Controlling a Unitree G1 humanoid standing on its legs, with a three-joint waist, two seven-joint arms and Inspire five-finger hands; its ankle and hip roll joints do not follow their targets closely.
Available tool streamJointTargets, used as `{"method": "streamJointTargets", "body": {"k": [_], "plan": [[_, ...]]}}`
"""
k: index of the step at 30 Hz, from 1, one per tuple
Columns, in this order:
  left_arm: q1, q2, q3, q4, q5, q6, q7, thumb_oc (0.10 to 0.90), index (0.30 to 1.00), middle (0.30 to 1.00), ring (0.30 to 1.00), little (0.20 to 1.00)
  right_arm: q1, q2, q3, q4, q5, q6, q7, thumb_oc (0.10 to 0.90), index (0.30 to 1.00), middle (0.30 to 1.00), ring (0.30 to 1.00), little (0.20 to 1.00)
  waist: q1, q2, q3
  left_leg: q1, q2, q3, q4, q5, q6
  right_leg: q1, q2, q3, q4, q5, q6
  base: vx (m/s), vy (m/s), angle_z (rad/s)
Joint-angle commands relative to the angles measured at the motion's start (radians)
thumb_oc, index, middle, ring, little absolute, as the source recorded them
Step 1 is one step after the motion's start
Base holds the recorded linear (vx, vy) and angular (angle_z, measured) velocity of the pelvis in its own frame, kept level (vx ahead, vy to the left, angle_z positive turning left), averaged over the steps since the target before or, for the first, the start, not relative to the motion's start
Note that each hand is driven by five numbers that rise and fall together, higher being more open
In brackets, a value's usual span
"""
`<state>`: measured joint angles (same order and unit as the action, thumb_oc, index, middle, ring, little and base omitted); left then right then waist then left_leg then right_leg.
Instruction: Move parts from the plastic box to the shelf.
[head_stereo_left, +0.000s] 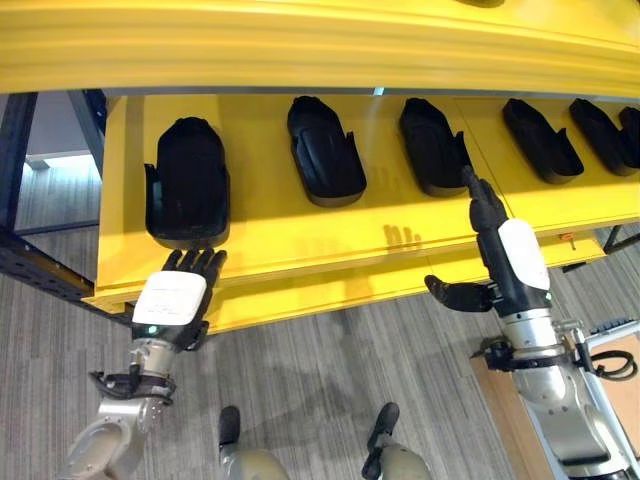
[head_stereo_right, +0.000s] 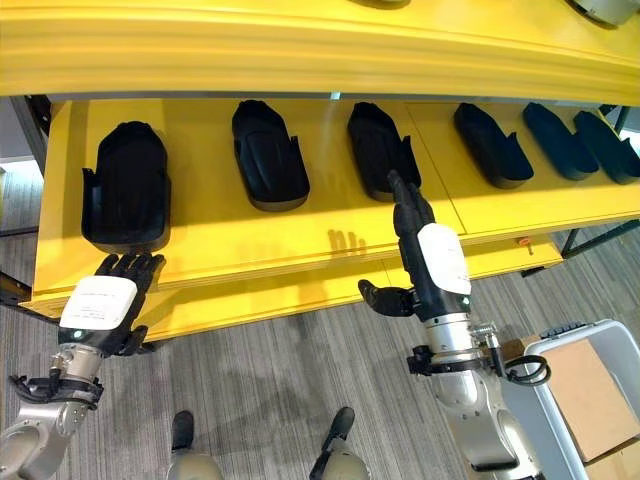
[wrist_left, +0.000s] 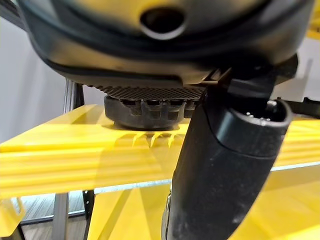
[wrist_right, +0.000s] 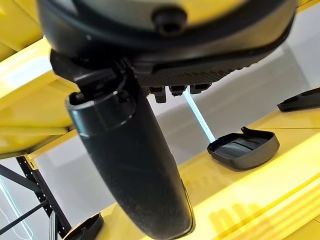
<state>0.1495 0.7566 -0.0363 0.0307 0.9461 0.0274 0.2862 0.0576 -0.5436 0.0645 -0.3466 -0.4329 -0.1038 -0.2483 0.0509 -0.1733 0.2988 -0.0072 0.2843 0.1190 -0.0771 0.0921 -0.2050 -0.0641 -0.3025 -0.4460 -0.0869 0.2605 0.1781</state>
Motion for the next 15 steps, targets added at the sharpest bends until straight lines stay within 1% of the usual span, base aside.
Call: {"method": "streamJointTargets", "body": {"k": [1,10,15], "plan": [[-0.09,0.03,0.085,-0.055,-0.018,0.025,0.062,0.9,1.0,1.0,1.0,1.0,-0.127,-0.005,-0.094,-0.1,-0.013,-0.045,-0.043,0.9,1.0,1.0,1.0,1.0,-0.016,-0.017,0.003,0.051,-0.091,0.054,-0.004,-0.075,0.111,0.117,0.039,-0.052,0.053,-0.16,0.006,0.0,0.0,0.0],[-0.105,0.038,0.09,-0.028,-0.02,0.041,0.07,0.9,1.0,1.0,1.0,1.0,-0.133,-0.008,-0.087,-0.097,-0.007,-0.049,-0.042,0.9,1.0,1.0,1.0,1.0,-0.015,-0.036,0.007,0.045,-0.087,0.056,-0.003,-0.073,0.11,0.111,0.043,-0.05,0.052,-0.158,0.006,0.0,0.0,0.0],[-0.112,0.038,0.093,-0.017,-0.024,0.047,0.074,0.9,1.0,1.0,1.0,1.0,-0.136,-0.007,-0.081,-0.097,-0.008,-0.051,-0.041,0.9,1.0,1.0,1.0,1.0,-0.014,-0.04,0.007,0.043,-0.088,0.056,-0.003,-0.073,0.111,0.11,0.044,-0.051,0.053,-0.159,0.006,0.0,0.0,0.0]]}}
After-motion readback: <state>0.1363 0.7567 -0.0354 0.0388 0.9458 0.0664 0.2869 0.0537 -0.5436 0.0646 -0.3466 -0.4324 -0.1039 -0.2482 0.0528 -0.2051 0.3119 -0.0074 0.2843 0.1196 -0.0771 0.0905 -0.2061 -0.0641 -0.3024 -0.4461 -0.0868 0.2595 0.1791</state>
